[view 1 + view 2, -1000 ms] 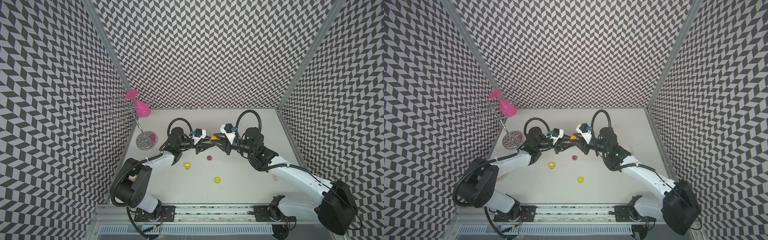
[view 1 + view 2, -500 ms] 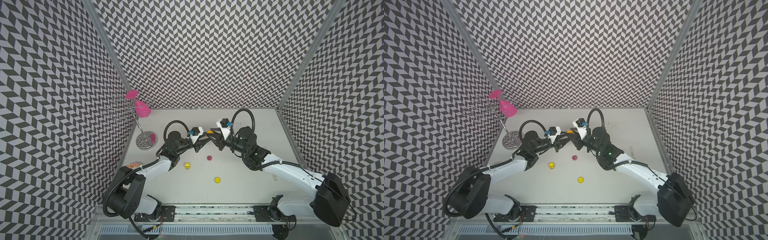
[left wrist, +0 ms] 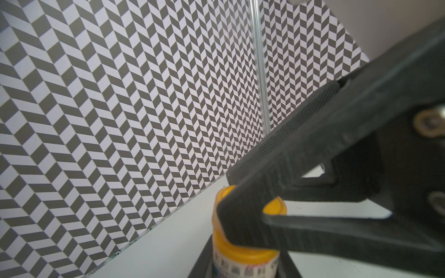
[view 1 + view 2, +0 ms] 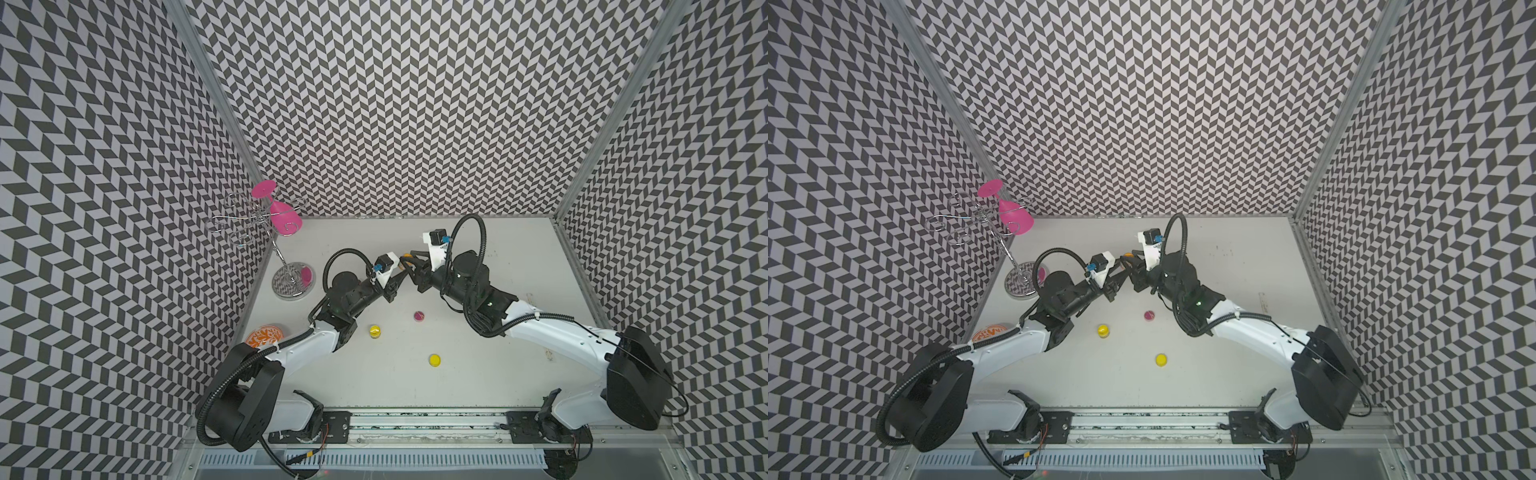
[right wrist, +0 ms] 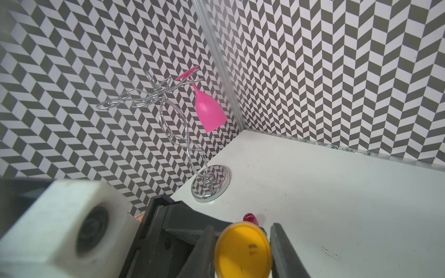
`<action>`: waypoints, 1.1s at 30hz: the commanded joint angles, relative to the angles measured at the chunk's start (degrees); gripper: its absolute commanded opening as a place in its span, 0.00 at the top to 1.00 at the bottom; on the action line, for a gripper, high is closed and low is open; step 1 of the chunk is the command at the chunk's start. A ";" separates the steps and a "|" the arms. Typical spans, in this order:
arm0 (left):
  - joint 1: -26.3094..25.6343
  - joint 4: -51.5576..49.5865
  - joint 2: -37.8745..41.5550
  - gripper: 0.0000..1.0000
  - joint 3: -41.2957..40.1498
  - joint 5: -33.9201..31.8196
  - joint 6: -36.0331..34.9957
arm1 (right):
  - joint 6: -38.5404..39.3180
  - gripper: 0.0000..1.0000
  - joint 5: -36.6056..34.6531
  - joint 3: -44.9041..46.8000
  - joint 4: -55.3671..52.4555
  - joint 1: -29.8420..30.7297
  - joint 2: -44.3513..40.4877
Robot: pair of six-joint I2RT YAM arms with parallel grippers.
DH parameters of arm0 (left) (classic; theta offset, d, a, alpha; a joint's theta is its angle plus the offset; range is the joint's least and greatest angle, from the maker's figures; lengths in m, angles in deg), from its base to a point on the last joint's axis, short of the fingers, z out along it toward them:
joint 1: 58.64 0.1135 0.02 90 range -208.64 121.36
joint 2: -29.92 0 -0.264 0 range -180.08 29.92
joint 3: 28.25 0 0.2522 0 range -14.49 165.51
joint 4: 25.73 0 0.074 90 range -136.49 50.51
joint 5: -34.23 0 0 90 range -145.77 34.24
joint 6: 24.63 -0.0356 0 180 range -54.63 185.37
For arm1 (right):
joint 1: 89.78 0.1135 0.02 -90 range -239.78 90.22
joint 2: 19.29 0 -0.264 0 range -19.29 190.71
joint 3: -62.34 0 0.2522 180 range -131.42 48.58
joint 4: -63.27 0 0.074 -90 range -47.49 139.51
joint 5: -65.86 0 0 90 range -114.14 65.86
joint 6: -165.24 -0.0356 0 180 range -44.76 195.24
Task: Close the paint jar lid
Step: Screw the lid onto the paint jar.
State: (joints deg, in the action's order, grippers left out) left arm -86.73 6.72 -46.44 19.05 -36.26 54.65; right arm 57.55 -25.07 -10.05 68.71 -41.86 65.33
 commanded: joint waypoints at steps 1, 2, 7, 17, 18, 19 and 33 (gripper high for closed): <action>0.98 8.52 2.26 0.75 1.45 -10.28 -0.20 | -6.16 0.85 -0.82 1.34 -8.51 3.28 1.95; 0.94 8.51 2.26 0.75 1.31 -11.20 -0.40 | -6.95 0.85 -1.26 1.39 -8.57 3.48 1.80; 0.89 8.28 2.26 0.75 0.92 -15.09 -0.79 | -8.23 0.83 -2.87 1.03 -9.37 3.84 1.51; 1.14 6.09 0.56 0.74 1.98 -13.21 -0.36 | -6.54 0.41 -4.70 3.17 -8.66 4.24 -1.84; 1.25 5.87 0.19 0.74 2.13 -12.87 -0.14 | -6.09 0.38 -5.59 3.97 -8.59 4.24 -3.14; 1.44 5.50 -0.14 0.74 2.38 -12.71 0.20 | -5.68 0.36 -6.51 4.73 -8.65 4.28 -4.31; 4.39 2.36 -8.52 0.72 9.75 21.80 6.28 | 6.55 0.30 -0.24 19.25 -1.45 -8.23 -23.81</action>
State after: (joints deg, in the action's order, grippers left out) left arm -82.71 8.80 -53.04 26.11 -30.27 58.32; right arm 58.93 -32.21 7.74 61.00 -45.71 44.30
